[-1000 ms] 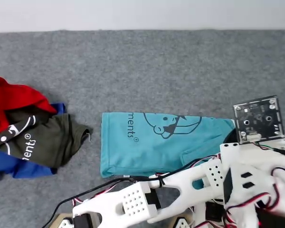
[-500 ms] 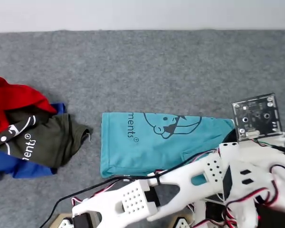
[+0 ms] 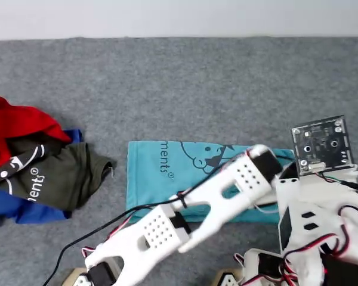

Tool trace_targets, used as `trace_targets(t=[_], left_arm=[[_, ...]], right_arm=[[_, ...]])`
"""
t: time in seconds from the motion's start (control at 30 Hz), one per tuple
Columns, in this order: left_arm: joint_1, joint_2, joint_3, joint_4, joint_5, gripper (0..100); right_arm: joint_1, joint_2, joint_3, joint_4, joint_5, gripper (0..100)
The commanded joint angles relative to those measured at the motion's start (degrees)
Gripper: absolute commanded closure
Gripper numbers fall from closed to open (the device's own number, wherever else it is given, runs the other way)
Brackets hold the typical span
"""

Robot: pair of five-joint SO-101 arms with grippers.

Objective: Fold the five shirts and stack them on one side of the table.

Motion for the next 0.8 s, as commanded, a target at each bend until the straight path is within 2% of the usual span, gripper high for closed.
trace_targets(t=[0.0, 0.27, 0.37, 0.53, 0.77], left_arm=[[-2.20, -3.60, -2.33, -2.64, 0.26, 99], [-3.16, -2.90, -2.51, -7.03, -0.26, 98], [-3.87, -0.88, -2.68, -6.59, -2.64, 96], [-7.03, 0.44, -2.86, -4.84, -1.85, 83], [-8.18, -4.13, -2.86, 0.18, -1.67, 82]], right_arm=[[-0.57, 0.66, -0.18, -0.84, -0.53, 98.7], [-0.57, 0.66, -0.18, -0.75, -0.53, 98.7], [-0.57, 0.66, -0.18, -0.75, -0.44, 98.7], [-0.31, 0.31, -0.18, -0.66, -0.26, 98.7], [-0.31, 0.40, -0.18, -0.66, -0.44, 98.7]])
